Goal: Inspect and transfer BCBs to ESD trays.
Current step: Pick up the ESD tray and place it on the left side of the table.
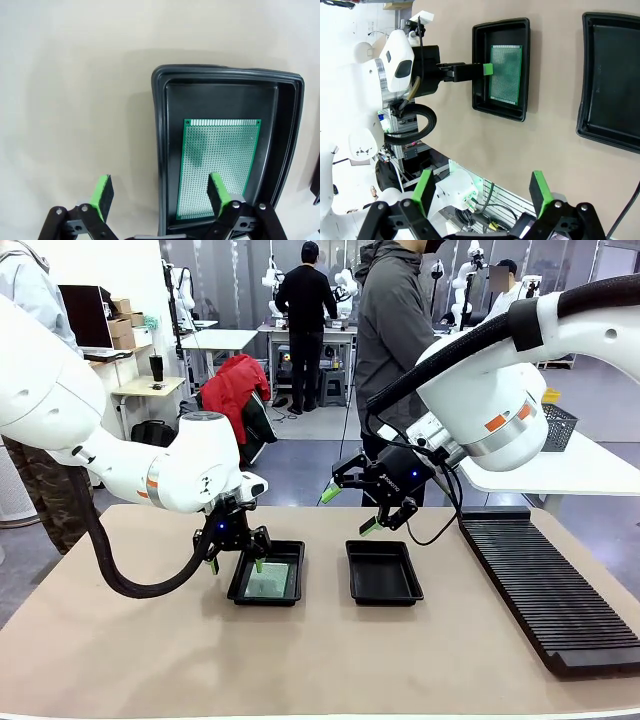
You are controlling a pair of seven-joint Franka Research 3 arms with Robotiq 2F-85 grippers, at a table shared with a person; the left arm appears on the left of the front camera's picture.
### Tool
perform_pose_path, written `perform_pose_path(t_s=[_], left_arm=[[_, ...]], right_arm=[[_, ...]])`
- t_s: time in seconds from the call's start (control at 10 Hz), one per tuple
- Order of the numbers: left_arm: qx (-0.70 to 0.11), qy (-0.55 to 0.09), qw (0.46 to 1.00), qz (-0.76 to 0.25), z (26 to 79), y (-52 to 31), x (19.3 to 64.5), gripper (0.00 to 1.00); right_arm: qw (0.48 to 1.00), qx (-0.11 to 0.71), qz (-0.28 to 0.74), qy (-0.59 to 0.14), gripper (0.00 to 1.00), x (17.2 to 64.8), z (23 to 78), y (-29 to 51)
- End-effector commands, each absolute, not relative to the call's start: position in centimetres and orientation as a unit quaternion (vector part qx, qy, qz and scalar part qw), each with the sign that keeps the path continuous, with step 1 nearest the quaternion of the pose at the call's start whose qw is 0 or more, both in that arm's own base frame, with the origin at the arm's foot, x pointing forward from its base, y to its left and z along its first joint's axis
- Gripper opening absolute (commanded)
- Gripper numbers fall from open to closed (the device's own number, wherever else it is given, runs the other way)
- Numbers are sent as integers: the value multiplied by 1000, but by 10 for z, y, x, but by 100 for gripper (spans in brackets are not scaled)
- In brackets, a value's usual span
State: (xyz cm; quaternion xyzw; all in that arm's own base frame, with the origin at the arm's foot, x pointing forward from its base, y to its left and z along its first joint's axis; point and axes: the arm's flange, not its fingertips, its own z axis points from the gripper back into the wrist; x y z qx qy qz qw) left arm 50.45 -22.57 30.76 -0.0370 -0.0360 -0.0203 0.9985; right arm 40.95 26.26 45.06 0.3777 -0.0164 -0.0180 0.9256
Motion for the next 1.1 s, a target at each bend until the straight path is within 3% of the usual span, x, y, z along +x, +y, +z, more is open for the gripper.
perform_pose_path(t_s=[0.0, 0.3, 1.0], left_arm=[[-35, -32, 999, -22, 309, -225, 502, 100], [-37, -36, 998, -20, 308, -226, 504, 97], [-40, -56, 997, -16, 306, -219, 498, 67]], right_arm=[[926, 376, -17, -17, 100, 410, 451, 262], [926, 376, -17, -17, 100, 410, 451, 262], [926, 376, -17, -17, 100, 410, 451, 262]])
